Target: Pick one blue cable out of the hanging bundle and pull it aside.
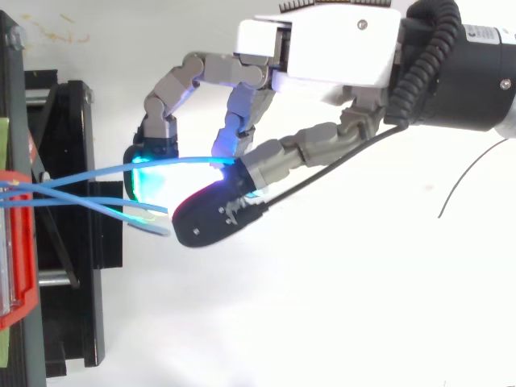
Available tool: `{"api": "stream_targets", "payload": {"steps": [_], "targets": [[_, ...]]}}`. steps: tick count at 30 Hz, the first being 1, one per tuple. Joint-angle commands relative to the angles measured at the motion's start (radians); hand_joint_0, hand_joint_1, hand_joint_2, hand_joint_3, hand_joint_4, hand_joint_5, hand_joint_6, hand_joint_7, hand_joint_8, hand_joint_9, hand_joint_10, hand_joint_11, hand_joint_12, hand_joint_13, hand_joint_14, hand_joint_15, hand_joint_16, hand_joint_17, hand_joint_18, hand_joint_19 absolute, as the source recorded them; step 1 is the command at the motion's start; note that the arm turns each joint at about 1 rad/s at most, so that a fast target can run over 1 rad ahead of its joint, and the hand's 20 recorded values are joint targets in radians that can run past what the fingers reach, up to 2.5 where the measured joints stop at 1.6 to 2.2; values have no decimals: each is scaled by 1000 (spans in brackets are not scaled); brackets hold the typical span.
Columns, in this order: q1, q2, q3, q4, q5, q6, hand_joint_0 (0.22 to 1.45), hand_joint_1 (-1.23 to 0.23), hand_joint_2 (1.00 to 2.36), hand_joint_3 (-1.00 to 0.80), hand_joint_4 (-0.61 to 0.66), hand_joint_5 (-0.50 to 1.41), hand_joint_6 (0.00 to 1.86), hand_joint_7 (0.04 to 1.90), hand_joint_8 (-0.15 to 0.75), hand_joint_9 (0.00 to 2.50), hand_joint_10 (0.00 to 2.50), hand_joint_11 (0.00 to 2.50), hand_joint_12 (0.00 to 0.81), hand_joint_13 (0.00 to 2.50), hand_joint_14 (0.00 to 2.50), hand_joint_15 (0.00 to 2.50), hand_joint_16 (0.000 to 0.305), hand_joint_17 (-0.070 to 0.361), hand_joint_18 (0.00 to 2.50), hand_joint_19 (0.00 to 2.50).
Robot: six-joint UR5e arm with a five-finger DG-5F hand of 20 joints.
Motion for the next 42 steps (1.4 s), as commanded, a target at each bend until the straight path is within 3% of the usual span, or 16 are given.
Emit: {"api": "stream_targets", "payload": {"steps": [1, 3, 7, 15, 17, 21, 23, 25, 32, 38, 42], "targets": [[0, 0, 0, 0, 0, 3, 526, -491, 1000, -500, -54, -173, 909, 790, 250, 1308, 7, 1481, 338, 1114, 26, 1069, 46, 103, 832, 886], [-2, -1, 0, -3, 0, 3, 549, -466, 1000, -500, -58, -173, 907, 797, 241, 1308, 8, 1481, 325, 1110, 25, 1082, 44, 100, 824, 893], [-6, -1, 0, -2, 6, 0, 580, -592, 1010, -371, -56, -183, 908, 812, 222, 1302, 8, 1489, 318, 1108, 26, 1084, 44, 99, 823, 902], [-9, -3, -1, -3, 106, 1, 603, -724, 1016, -283, -61, -194, 925, 790, 225, 1278, 6, 1486, 316, 1106, 26, 1078, 44, 98, 829, 893], [-9, -3, -1, -5, 115, 0, 607, -733, 1015, -288, -59, -194, 927, 790, 224, 1277, 6, 1494, 318, 1103, 26, 1076, 43, 98, 830, 891], [-9, -3, -4, -12, 118, 0, 611, -735, 1015, -293, -64, -194, 929, 783, 227, 1281, 5, 1492, 315, 1106, 26, 1076, 43, 97, 835, 884], [-6, -3, -40, -3, 115, 1, 613, -737, 1015, -294, -69, -194, 929, 784, 221, 1283, 6, 1495, 312, 1106, 26, 1081, 43, 97, 836, 891], [-5, -3, -47, 3, 114, 1, 613, -737, 1015, -291, -65, -194, 929, 782, 221, 1284, 6, 1479, 316, 1106, 26, 1079, 43, 96, 835, 883], [2, -3, -127, 146, 123, -5, 616, -736, 1015, -298, -71, -193, 930, 779, 221, 1285, 5, 1497, 317, 1110, 26, 1080, 43, 96, 839, 892], [3, -3, -121, 167, 124, -36, 610, -734, 1012, -339, -51, -192, 928, 762, 225, 1287, 8, 1486, 313, 1104, 27, 1084, 43, 96, 837, 891], [5, -3, -90, 149, 124, -37, 579, -714, 1006, -421, -42, -191, 927, 746, 231, 1287, 5, 1482, 317, 1105, 26, 1084, 43, 97, 837, 906]]}}
